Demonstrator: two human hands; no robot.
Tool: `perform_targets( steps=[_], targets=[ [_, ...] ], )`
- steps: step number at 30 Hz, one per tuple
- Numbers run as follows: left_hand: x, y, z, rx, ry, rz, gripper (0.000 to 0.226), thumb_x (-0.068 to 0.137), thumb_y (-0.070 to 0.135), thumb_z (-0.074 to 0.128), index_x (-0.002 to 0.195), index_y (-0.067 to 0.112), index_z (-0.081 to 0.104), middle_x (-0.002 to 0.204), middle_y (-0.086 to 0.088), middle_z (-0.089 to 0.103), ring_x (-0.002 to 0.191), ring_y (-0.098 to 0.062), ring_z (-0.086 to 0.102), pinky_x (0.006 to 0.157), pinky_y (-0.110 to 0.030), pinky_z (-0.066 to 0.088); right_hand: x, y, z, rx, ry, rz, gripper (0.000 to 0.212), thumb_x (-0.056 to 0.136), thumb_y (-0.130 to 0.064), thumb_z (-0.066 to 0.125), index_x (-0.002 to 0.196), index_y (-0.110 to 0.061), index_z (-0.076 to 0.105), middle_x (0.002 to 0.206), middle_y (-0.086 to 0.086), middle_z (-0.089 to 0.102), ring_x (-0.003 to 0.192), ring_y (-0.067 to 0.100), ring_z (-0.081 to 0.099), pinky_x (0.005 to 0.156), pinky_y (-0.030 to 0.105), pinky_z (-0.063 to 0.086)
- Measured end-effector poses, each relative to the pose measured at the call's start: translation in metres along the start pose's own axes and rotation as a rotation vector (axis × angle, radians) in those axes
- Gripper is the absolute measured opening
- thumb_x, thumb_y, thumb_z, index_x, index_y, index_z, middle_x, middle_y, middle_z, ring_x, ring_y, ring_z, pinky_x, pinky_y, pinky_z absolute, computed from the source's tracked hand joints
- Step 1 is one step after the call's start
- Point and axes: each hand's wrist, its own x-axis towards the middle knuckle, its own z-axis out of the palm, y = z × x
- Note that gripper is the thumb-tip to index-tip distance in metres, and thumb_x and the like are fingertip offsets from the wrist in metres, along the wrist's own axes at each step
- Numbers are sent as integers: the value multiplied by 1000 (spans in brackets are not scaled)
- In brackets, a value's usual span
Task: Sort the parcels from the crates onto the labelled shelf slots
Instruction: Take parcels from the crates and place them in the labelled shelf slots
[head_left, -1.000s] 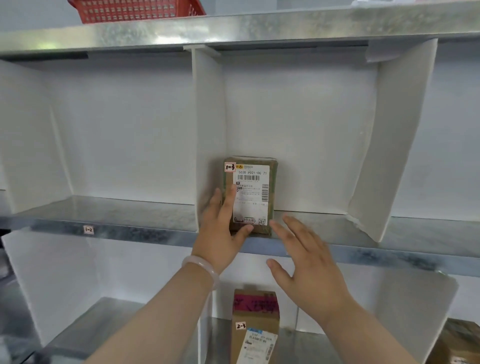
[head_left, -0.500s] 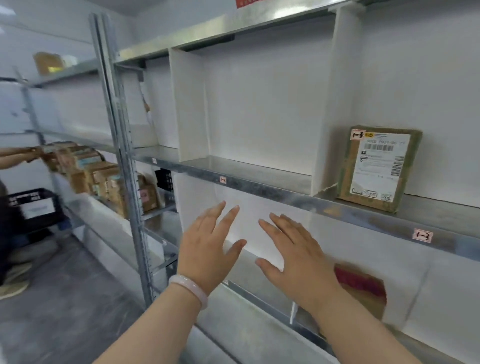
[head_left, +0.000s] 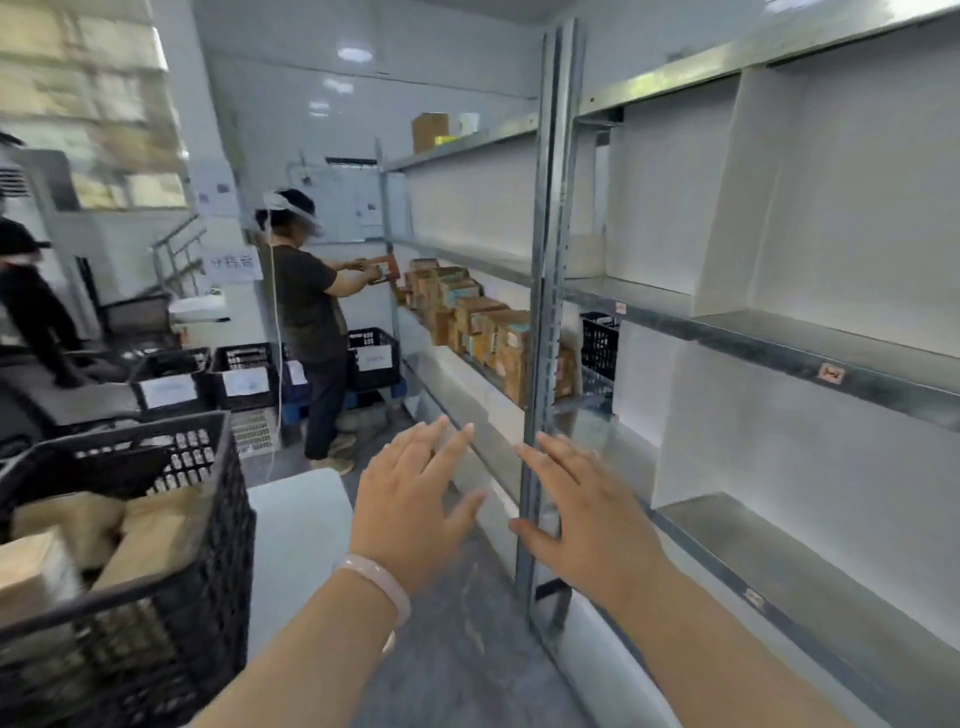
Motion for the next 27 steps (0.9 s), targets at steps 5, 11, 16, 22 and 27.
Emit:
perform_targets(
  steps=[5, 11, 16, 22, 27],
  targets=[
    [-35, -110, -36, 130, -43, -132, 64, 91, 53, 59, 149, 30, 42, 153, -1, 42, 141, -24, 38, 114, -45, 34, 59, -92, 65, 107, -38, -144, 73, 89, -55, 53, 151, -35, 19, 157, -8, 23, 145, 12, 17, 118, 36, 18],
    [-80, -207, -65, 210, -77, -328, 63, 91, 58, 54, 148, 36, 38, 155, 6, 37, 144, -19, 31, 114, -44, 33, 105, -184, 130, 212, -88, -290, 70, 89, -58, 50, 150, -34, 25, 156, -8, 28, 144, 12, 19, 118, 32, 15],
    [-116, -267, -67, 228, -110, -446, 62, 88, 53, 62, 145, 31, 47, 151, 3, 44, 142, -21, 37, 112, -46, 38, 144, -233, 183, 277, -152, -382, 70, 89, -59, 47, 150, -38, 20, 157, -10, 22, 145, 7, 12, 113, 19, 0],
    [-132, -349, -59, 285, -165, -669, 65, 90, 58, 54, 149, 43, 31, 158, 8, 32, 146, -18, 28, 114, -45, 31, 193, -274, 247, 382, -239, -463, 69, 88, -58, 48, 150, -39, 23, 157, -10, 23, 145, 9, 15, 116, 26, 9],
    [-131, -410, -51, 312, -239, -862, 66, 91, 63, 49, 150, 42, 30, 159, 8, 29, 146, -18, 26, 118, -42, 27, 238, -300, 294, 421, -311, -531, 69, 89, -57, 49, 149, -42, 19, 158, -11, 22, 144, 8, 16, 112, 20, 5]
  ],
)
